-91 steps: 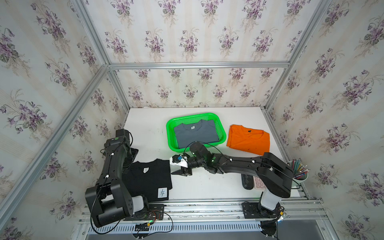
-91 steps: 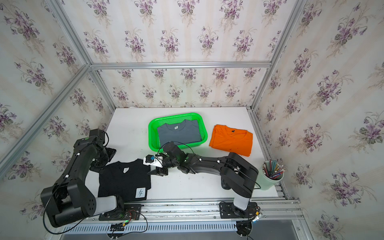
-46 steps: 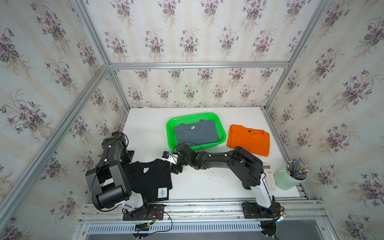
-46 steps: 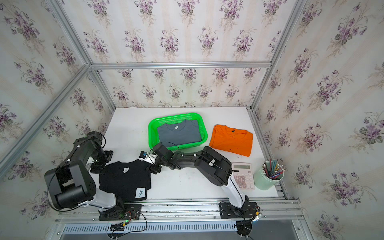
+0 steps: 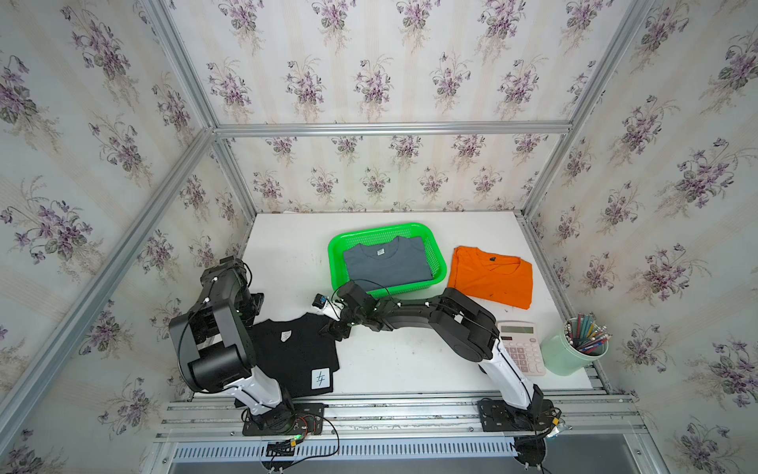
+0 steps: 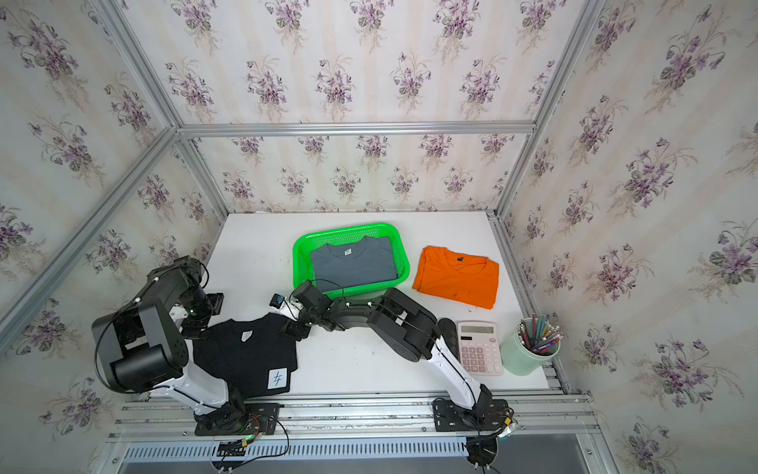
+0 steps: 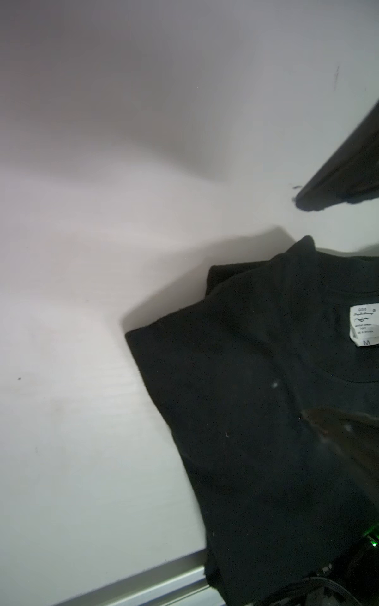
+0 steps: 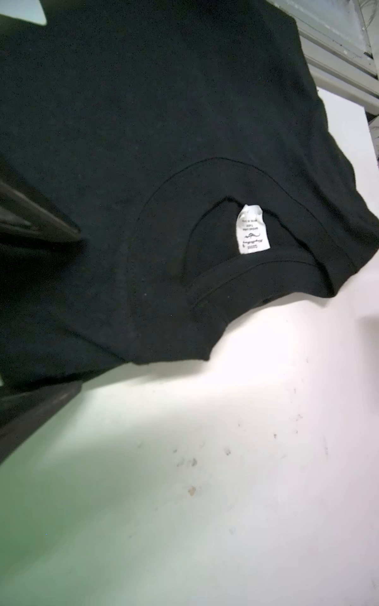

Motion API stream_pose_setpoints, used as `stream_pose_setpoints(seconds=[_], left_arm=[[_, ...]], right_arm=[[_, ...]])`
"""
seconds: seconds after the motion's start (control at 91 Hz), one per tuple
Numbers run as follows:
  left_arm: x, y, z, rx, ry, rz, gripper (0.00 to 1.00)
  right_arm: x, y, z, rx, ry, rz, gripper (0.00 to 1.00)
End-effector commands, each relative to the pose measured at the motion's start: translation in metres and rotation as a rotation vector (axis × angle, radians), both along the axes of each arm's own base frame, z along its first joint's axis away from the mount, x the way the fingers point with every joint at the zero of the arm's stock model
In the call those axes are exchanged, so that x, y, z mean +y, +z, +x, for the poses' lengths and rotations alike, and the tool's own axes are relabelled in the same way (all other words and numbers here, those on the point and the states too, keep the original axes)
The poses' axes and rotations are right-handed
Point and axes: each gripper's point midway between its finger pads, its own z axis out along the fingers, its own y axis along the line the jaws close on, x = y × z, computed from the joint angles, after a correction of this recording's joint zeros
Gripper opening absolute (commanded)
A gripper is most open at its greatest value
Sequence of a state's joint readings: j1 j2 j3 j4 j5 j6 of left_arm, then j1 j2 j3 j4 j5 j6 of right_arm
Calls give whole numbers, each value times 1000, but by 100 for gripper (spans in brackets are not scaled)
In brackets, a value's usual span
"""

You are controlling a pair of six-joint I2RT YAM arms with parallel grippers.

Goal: Put the folded t-shirts into the basket
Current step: Move the T-shirt to the center of the board.

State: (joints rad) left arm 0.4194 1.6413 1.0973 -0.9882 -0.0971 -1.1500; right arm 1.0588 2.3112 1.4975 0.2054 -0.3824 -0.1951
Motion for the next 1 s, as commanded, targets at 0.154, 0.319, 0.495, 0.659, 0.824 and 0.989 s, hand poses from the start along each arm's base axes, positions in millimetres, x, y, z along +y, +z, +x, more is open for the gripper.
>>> stream_pose_setpoints(seconds=[0.154, 0.319, 0.495, 0.659, 0.824, 0.989], left_arm=[[-1, 2, -2, 5, -2, -8, 95], [4, 13, -1, -16, -23, 23, 96], [-31, 11, 9, -59, -106, -74, 96], [-81, 22, 21, -47, -241, -8, 96], [-109, 22, 14, -80, -204, 17, 95], [-131, 18, 16, -60, -199, -19, 95]], right_arm=[[-31, -14, -27, 121, 42, -97, 16], [-57, 12, -43, 71, 78, -68, 6], [-98, 36, -53, -3, 34, -61, 5], [-156, 23, -62, -61, -46, -156, 15], [-185, 23, -64, -83, -137, -146, 54], [-177, 47, -64, -88, -154, -35, 97]])
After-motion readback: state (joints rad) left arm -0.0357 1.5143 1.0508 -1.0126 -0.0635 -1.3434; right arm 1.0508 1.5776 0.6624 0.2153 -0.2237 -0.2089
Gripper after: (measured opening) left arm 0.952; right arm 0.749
